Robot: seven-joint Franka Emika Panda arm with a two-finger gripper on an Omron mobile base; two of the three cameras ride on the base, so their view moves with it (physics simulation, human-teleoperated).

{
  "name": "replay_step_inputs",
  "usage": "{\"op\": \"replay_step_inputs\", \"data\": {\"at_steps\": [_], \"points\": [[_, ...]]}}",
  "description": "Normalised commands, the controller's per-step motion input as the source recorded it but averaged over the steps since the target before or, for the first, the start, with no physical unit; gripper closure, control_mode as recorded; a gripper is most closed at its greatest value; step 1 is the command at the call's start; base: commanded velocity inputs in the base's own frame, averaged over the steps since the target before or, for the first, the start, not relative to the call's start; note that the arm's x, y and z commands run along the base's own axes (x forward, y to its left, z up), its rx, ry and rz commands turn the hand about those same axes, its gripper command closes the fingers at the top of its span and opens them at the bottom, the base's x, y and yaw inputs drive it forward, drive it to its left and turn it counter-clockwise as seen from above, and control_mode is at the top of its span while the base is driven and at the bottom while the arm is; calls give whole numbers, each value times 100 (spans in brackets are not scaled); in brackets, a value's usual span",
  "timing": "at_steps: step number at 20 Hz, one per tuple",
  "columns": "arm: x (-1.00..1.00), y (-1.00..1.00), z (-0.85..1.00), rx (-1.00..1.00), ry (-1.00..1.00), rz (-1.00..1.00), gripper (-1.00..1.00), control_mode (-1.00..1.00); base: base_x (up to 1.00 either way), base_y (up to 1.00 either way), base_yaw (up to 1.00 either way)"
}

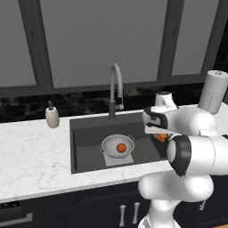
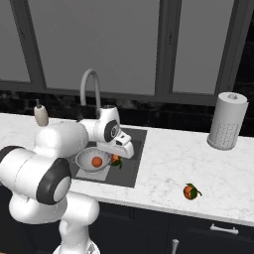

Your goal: Put the colander in the sink, put the orange, orange, orange in the colander, and turn on the sink faucet and pour water over the colander.

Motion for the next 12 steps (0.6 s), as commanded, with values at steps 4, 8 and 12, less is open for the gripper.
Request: {"op": "replay_step_inputs", "data": {"at_steps": [4, 8, 12], "points": [[0, 70, 0, 5, 0, 14, 100, -100, 0, 0, 0], [0, 50, 0, 11, 0, 15, 100, -100, 0, 0, 0], [1, 56, -1, 4, 0, 13, 100, -100, 0, 0, 0]]}}
